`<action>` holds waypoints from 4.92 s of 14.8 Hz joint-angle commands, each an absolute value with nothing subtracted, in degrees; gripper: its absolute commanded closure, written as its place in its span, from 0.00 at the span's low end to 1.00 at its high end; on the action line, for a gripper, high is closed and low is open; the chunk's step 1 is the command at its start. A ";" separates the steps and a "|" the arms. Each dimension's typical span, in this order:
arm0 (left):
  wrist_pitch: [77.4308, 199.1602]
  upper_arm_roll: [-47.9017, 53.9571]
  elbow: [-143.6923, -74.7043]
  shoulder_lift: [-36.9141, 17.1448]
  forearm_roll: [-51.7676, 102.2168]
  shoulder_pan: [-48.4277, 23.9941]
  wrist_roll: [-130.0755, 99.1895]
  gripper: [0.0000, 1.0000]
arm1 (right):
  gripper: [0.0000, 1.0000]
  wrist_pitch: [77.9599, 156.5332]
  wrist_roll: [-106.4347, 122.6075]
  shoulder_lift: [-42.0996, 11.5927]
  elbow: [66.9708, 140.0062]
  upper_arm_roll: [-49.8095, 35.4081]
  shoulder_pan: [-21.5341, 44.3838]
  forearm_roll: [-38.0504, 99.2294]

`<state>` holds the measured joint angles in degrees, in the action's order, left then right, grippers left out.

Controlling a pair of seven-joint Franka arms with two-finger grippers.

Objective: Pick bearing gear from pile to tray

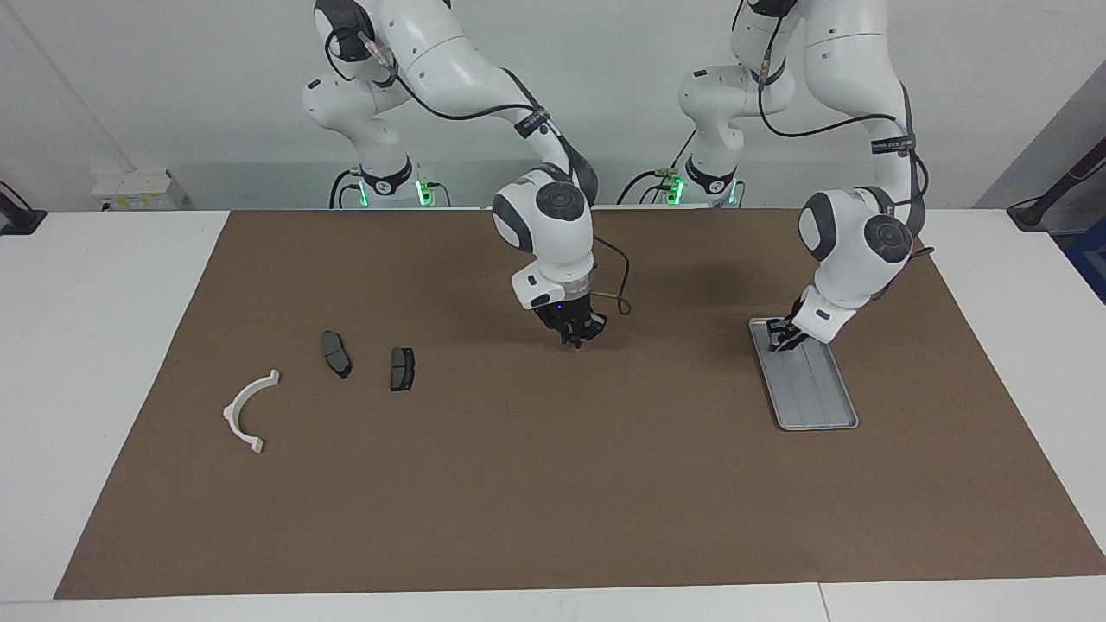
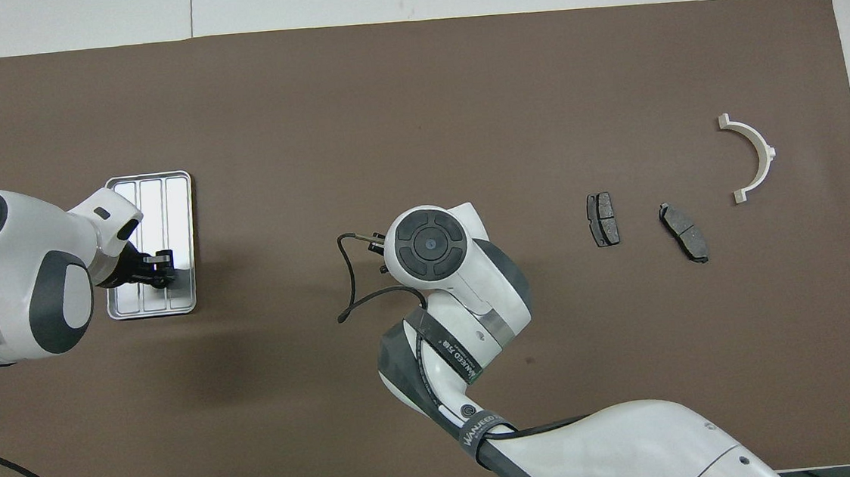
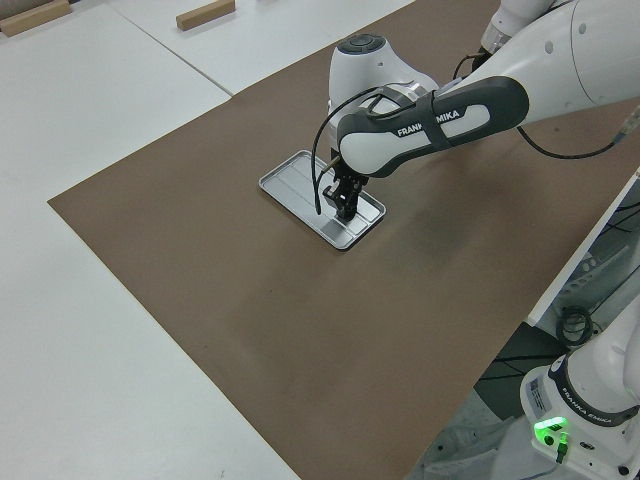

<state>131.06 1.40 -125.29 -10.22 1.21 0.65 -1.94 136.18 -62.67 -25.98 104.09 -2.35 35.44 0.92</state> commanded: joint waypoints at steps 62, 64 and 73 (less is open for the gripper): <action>131.66 1.49 -106.52 -24.52 1.41 -39.99 -68.03 0.37 | 0.00 91.93 2.55 4.39 97.82 1.49 -1.67 -0.97; 131.66 1.49 -106.52 -24.52 1.41 -39.99 -68.03 0.49 | 0.00 91.93 2.55 4.39 97.82 1.41 -1.76 -0.97; 127.72 1.23 -105.04 -24.43 1.14 -39.20 -68.12 1.00 | 0.00 92.02 2.46 4.39 97.82 1.49 -1.76 -0.88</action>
<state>129.93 2.26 -105.34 -24.59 1.34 -38.82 -67.40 90.43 0.87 2.93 95.91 1.53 -1.19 -0.66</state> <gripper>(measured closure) 0.762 0.000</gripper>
